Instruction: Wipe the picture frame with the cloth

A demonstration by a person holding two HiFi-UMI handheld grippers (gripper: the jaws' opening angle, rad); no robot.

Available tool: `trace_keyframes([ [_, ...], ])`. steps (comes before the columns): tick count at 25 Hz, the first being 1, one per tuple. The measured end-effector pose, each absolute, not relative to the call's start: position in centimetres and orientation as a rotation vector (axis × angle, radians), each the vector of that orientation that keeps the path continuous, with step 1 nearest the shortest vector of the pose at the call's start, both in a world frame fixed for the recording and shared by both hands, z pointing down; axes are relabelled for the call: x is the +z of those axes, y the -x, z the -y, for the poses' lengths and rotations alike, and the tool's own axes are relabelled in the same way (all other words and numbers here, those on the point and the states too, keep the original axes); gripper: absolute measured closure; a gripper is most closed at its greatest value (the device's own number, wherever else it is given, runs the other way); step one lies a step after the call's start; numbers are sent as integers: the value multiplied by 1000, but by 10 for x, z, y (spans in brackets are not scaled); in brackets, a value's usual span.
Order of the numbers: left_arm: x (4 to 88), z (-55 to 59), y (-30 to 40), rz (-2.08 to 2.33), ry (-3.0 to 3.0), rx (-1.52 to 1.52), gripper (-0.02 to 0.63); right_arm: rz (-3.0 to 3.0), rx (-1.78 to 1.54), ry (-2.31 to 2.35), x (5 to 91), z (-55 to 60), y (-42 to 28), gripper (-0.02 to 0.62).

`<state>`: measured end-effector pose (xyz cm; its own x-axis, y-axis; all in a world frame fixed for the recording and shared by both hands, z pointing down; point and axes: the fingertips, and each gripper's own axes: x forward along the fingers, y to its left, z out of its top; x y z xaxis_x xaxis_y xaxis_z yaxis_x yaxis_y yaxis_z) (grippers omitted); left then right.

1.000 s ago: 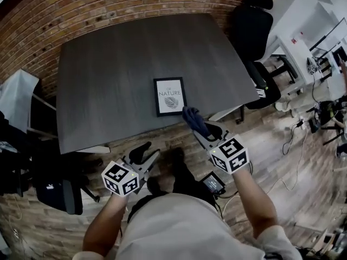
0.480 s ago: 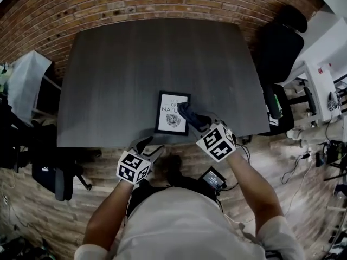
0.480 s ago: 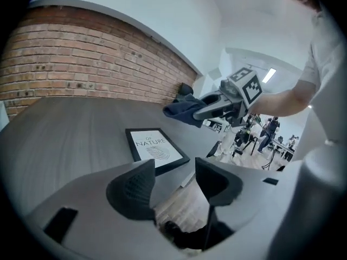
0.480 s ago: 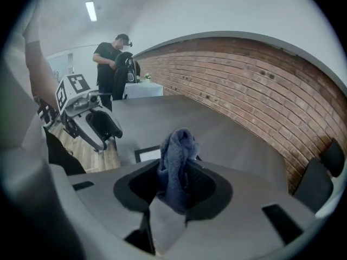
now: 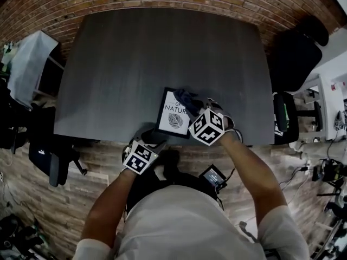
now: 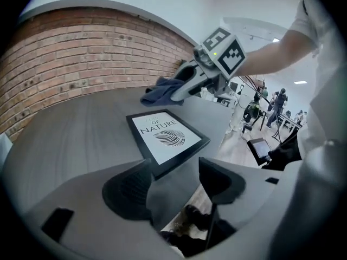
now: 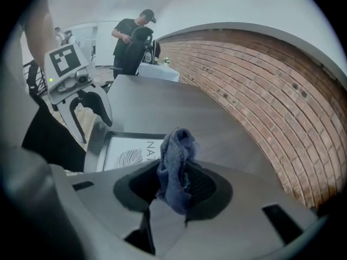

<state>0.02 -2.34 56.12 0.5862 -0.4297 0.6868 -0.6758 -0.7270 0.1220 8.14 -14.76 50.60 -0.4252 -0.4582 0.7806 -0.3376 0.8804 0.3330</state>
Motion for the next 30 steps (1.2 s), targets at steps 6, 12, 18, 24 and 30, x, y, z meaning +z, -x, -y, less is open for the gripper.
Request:
trace_keyframes([
  [6,586,30,3,824,-2426,1071,336,1948,-332,-494,524,188,-60,463],
  [12,593,37,11,818,-2428,1111,337,1903,-432,-429,534,212,-34,463],
  [18,593,41,12,816,-2437,1098,351,1837,-461,-343,567,202,-24,465],
  [24,594,42,18,838,-2433,1070,389,1819,-488,-227,580,165,-9,473],
  [30,593,43,16,822,-2444,1075,390,1804,-501,-186,579,149,-7,474],
])
